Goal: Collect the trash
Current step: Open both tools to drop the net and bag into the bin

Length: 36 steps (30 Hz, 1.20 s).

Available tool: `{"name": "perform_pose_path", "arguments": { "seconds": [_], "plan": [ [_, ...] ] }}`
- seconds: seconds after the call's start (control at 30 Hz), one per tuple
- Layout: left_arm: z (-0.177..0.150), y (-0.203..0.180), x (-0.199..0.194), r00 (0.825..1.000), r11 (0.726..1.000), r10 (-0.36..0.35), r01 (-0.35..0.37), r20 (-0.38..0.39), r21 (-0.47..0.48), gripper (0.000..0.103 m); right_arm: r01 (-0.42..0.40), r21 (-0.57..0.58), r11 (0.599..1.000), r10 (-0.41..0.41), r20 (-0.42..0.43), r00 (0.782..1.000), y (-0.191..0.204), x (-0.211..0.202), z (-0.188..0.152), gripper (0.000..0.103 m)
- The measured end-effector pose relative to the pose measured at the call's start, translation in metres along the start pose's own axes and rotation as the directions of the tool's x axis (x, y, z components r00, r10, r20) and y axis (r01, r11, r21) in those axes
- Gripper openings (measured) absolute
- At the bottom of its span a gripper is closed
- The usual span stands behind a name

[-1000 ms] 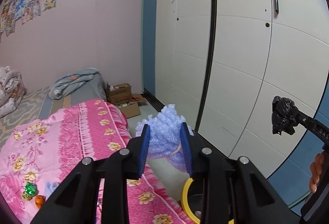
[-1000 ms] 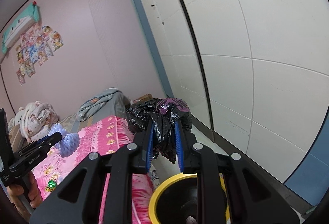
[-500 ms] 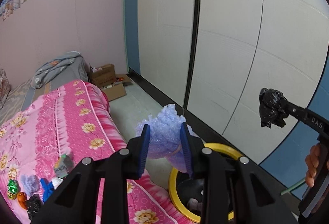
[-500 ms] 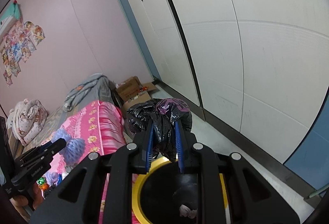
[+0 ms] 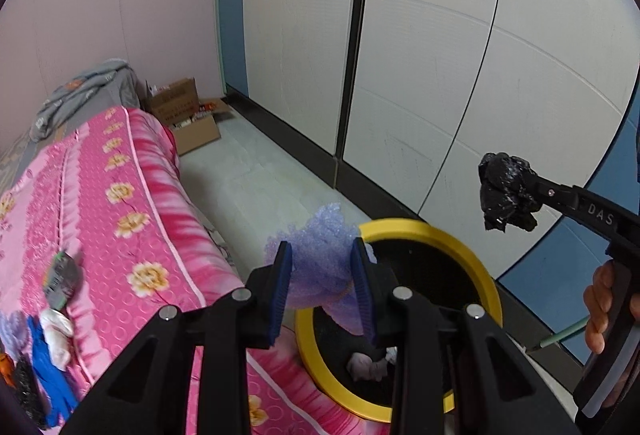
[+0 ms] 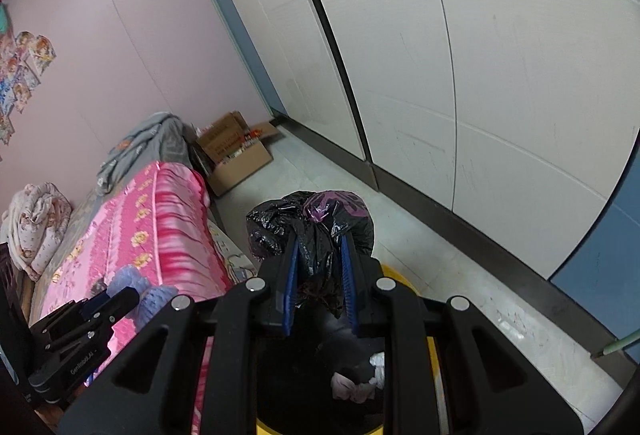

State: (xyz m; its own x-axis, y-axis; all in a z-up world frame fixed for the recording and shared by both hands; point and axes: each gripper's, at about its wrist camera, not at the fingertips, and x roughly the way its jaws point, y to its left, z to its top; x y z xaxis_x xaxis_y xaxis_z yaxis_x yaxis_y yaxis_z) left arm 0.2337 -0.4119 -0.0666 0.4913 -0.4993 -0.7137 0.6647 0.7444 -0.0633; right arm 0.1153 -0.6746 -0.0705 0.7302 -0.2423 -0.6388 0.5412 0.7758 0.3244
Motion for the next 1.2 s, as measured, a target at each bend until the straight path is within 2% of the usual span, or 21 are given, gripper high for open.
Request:
{"name": "perform_pose_path", "arguments": {
  "seconds": [0.17,0.33,0.4,0.47,0.57,0.73,0.87,1.1,1.2],
  "plan": [
    [-0.008,-0.007,0.013,1.0,1.0,-0.015,0.015,-0.024,0.002,0.03,0.024,-0.003,1.0,-0.024,-0.023,0.999,-0.002,0.02,-0.014,0.02],
    [-0.01,-0.01,0.016,0.999,0.999,-0.031,0.031,-0.029,0.007,0.032,0.03,-0.003,1.0,-0.03,-0.023,0.999,-0.002,0.024,-0.018,0.022],
    [-0.01,-0.011,0.014,0.999,0.999,-0.034,0.034,-0.025,0.009,0.036,0.041,-0.009,0.999,-0.041,-0.016,0.999,0.0,0.021,-0.019,0.024],
    [-0.01,-0.01,0.012,0.999,0.999,-0.04,0.04,-0.022,0.006,0.039,0.055,-0.019,0.998,-0.055,-0.006,0.998,0.002,0.017,-0.018,0.029],
    [-0.013,-0.008,0.01,0.999,0.999,-0.036,0.036,-0.023,0.002,0.05,0.065,-0.015,0.998,-0.065,-0.002,0.998,-0.001,0.01,-0.018,0.043],
    [-0.02,-0.001,0.004,0.999,1.0,-0.028,0.028,-0.03,-0.01,0.062,0.082,-0.016,0.996,-0.082,-0.021,0.996,0.002,0.009,-0.022,0.052],
    [-0.025,0.012,-0.006,1.0,1.0,-0.009,0.008,-0.019,-0.026,0.071,0.07,-0.014,0.997,-0.071,-0.036,0.997,0.006,0.008,-0.027,0.053],
    [-0.032,0.052,-0.039,0.999,0.996,0.047,-0.045,0.021,-0.083,0.076,0.036,-0.043,0.998,-0.037,-0.021,0.999,0.028,-0.012,-0.032,0.054],
    [-0.034,0.071,-0.058,0.996,0.991,0.077,-0.072,0.043,-0.11,0.077,0.015,-0.069,0.998,-0.016,-0.006,1.0,0.045,-0.021,-0.031,0.058]
  ]
}}
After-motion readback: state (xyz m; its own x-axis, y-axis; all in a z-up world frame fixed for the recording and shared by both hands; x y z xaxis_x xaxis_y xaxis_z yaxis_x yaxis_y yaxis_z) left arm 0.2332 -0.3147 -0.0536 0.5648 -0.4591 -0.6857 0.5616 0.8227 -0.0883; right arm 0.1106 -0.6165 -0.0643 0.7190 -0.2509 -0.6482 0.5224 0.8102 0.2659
